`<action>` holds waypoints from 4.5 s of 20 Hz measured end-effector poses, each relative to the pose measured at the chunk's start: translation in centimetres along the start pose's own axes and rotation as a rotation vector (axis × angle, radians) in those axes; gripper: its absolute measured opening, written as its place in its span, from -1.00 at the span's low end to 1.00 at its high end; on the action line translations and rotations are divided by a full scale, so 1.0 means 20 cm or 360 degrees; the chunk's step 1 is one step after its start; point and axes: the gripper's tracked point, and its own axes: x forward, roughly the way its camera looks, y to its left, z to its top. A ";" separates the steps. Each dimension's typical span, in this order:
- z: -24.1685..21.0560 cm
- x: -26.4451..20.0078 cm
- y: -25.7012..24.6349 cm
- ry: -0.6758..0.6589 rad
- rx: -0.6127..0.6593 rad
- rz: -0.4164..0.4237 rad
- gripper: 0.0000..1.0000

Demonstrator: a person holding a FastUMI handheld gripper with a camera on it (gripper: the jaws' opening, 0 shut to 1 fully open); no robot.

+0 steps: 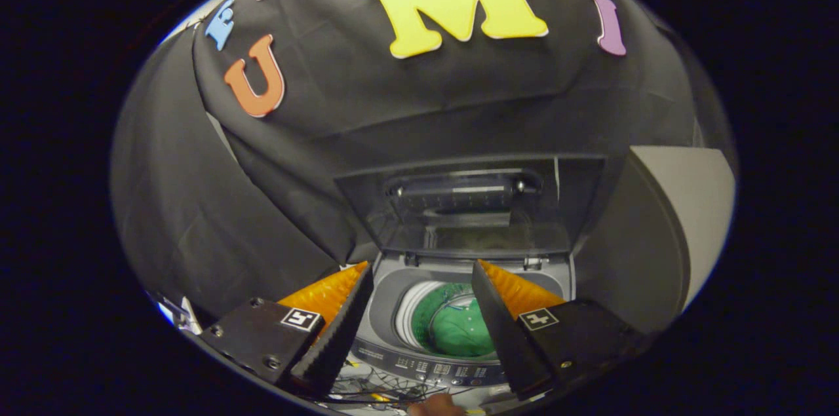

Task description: Put the clothes into the washing machine and then close the washing machine lid.

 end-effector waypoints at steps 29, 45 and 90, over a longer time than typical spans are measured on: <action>0.60 0.75 -0.20 -0.0085 -0.0034 -0.0275 0.91; 0.54 0.74 -0.19 -0.0119 -0.0144 -0.0348 0.94; -0.57 -0.69 -0.06 -0.0639 -0.0533 -0.0168 0.92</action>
